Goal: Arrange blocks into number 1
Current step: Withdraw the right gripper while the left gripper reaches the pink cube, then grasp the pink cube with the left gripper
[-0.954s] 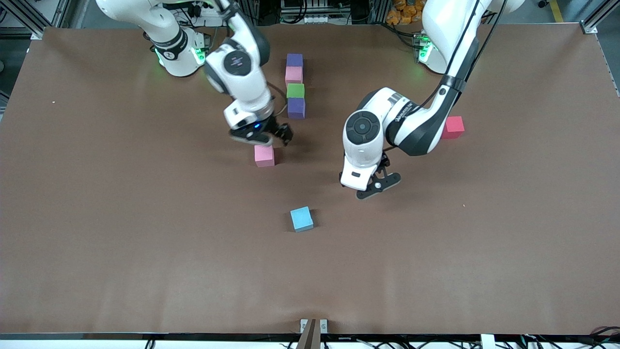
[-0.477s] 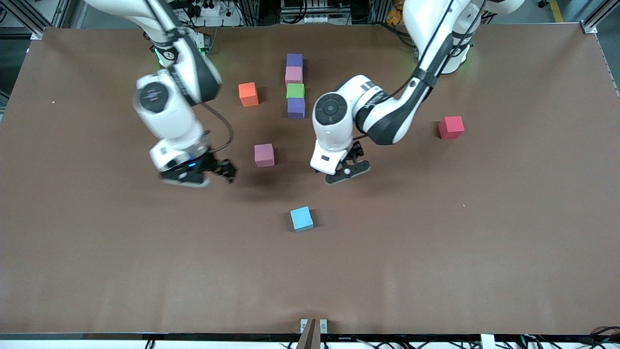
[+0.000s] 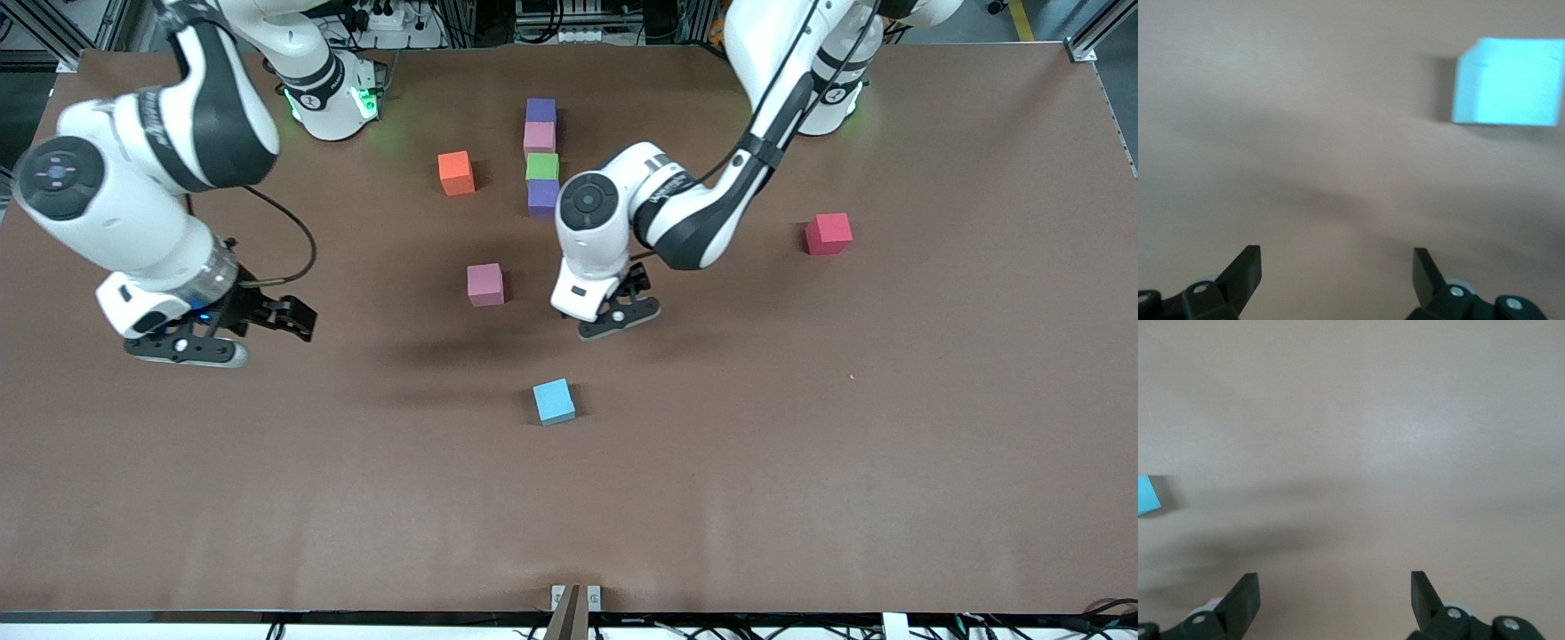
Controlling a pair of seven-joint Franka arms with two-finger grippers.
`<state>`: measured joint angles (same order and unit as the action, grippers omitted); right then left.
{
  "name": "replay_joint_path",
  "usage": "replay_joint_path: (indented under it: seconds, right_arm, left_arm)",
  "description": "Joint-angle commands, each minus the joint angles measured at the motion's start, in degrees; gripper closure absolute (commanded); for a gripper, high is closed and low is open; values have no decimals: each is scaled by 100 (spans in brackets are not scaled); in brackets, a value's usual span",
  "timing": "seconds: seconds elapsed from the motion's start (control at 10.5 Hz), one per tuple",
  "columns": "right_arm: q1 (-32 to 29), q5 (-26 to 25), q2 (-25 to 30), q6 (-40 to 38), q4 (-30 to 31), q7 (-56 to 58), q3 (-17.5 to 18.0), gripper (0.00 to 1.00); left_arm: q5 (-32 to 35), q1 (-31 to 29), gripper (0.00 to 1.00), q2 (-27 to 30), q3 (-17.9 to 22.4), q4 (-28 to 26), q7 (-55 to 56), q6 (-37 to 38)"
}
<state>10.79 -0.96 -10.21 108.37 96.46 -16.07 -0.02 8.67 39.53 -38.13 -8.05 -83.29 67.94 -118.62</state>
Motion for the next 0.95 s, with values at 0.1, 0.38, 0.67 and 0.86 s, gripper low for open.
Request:
replay_joint_path:
  seconds: [0.1,0.38,0.67,0.86]
  right_arm:
    - [-226,8,123,-640,-549,287,72,0]
    - [-428,8,309,-781,-531,787,72,0]
    - [-867,26,406,-1150,-523,1567,81,0]
    - [-1000,52,545,-1195,-514,1730,64,0]
  left_arm:
    - [-85,519,0,-493,32,550,219,-467]
    - [-76,993,0,-826,58,813,254,-1056]
    - [-67,1459,0,-1090,163,954,325,-1339]
    - [-67,1671,0,-1248,277,1060,325,-1452]
